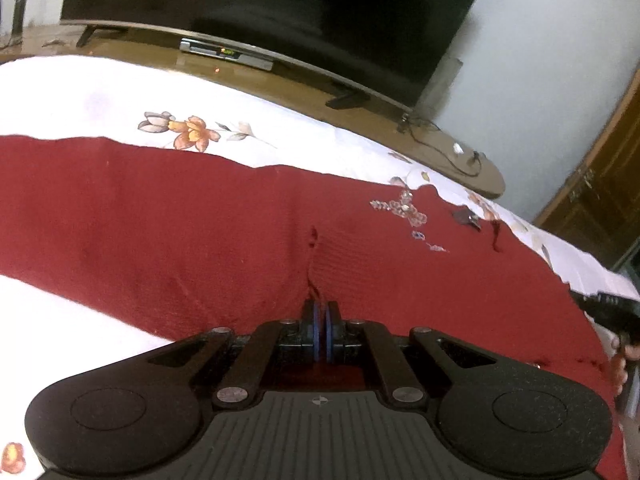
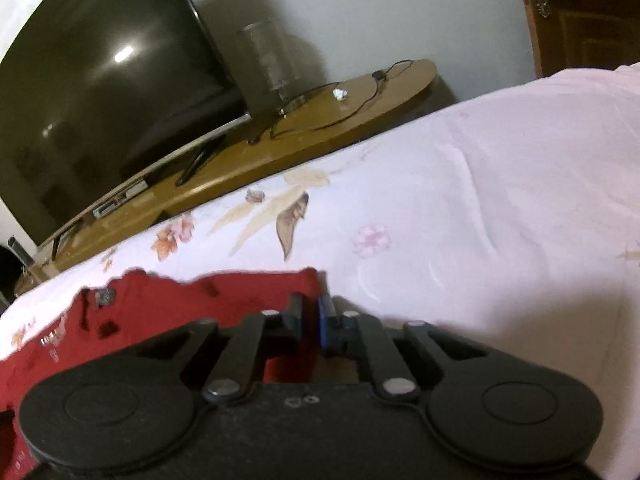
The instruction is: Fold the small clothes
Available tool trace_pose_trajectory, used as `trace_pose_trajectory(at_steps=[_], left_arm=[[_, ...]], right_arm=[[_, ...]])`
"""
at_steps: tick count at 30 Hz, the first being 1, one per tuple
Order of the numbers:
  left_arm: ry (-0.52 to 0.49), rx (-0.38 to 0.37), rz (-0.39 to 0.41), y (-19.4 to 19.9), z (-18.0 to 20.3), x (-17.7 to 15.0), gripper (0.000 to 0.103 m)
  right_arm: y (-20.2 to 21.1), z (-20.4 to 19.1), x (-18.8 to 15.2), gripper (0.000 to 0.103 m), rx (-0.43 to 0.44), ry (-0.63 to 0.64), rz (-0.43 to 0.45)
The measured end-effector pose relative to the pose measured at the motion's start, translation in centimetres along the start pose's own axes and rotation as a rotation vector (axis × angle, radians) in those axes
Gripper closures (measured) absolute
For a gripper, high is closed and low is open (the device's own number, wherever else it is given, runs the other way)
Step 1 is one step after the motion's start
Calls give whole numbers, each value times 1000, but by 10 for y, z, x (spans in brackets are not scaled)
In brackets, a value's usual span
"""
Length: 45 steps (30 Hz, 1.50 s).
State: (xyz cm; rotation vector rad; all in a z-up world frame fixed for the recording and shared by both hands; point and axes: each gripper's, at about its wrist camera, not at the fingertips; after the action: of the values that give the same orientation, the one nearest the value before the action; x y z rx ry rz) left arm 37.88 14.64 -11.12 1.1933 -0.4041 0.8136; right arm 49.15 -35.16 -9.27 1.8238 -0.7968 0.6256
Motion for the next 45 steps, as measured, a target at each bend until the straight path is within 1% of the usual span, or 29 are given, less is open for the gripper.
trace_pose_trajectory(at_steps=[1,2,3,4,5,6,7,8,9,10,11,12,13,15,16,18,20,21,22,24,26,28,33,36,39,41,43,44,45], left_arm=[[8,2,-7,0,0,2,100],[6,10,-9,2,1,3,99],[-9,22,-1,5,5,3,99],[-31,37,9,8,8,2,99],[-60,53,11,8,11,-1,99],[-83,70,12,6,13,-5,96],[-86,76,21,5,13,-6,96],[-80,82,16,5,14,-3,96],[-69,89,4,5,15,0,96],[-56,91,-4,8,16,2,96],[-46,84,5,14,14,3,95],[-42,80,25,21,12,2,88],[-28,85,49,31,6,0,60],[33,96,106,55,-15,-6,29],[60,90,134,66,-29,-9,29],[136,115,142,85,-66,-14,29],[248,138,160,102,-110,-19,34],[325,146,173,111,-136,-20,46],[398,148,184,118,-159,-21,54],[542,154,225,131,-203,-23,54],[632,145,255,138,-236,-20,54],[703,113,259,138,-262,-15,54],[790,61,276,127,-302,-1,54],[820,36,291,118,-314,5,54],[826,24,310,115,-322,9,55],[826,39,311,109,-321,14,65],[837,74,300,106,-326,10,96],[854,79,295,104,-333,9,96],[863,63,307,101,-336,9,96]], right_arm=[[1,-1,0,93,2,0,-6],[6,-2,2,82,1,-15,-9],[19,-6,2,79,-18,-15,26],[36,-12,-2,78,-20,5,86],[48,-14,-6,76,1,16,124],[57,-17,-13,75,24,25,122],[57,-19,-21,73,33,47,81],[49,-22,-31,71,16,84,7],[41,-26,-42,71,-15,144,-37],[46,-32,-47,71,-37,187,-4],[51,-34,-46,69,-54,171,-12],[59,-33,-44,68,-41,136,0],[69,-32,-44,67,-19,111,25],[91,-33,-50,64,-15,108,70],[102,-32,-53,63,-18,118,76],[122,-32,-66,63,-14,136,75],[136,-31,-78,62,-24,131,56],[142,-30,-84,62,-34,123,47],[149,-29,-90,62,-44,115,38],[162,-27,-101,62,-70,87,27],[171,-26,-109,62,-91,36,23],[177,-30,-114,60,-106,3,29],[189,-51,-120,60,-108,-44,51],[188,-70,-118,61,-108,-25,56],[187,-86,-118,61,-108,-7,61],[186,-93,-117,61,-111,3,63],[186,-99,-117,61,-116,10,65],[187,-100,-117,61,-119,14,66],[187,-103,-117,61,-124,16,66]])
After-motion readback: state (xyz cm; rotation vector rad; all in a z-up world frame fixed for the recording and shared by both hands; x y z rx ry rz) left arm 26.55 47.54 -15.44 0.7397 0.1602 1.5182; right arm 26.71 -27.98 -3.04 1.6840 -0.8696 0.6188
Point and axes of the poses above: each gripper's, at about its wrist camera, not at the fingertips, and y roughly against the way its jaws point, z to its right, x to its top, and after that the axes turned 2 degrees about x, right-handed
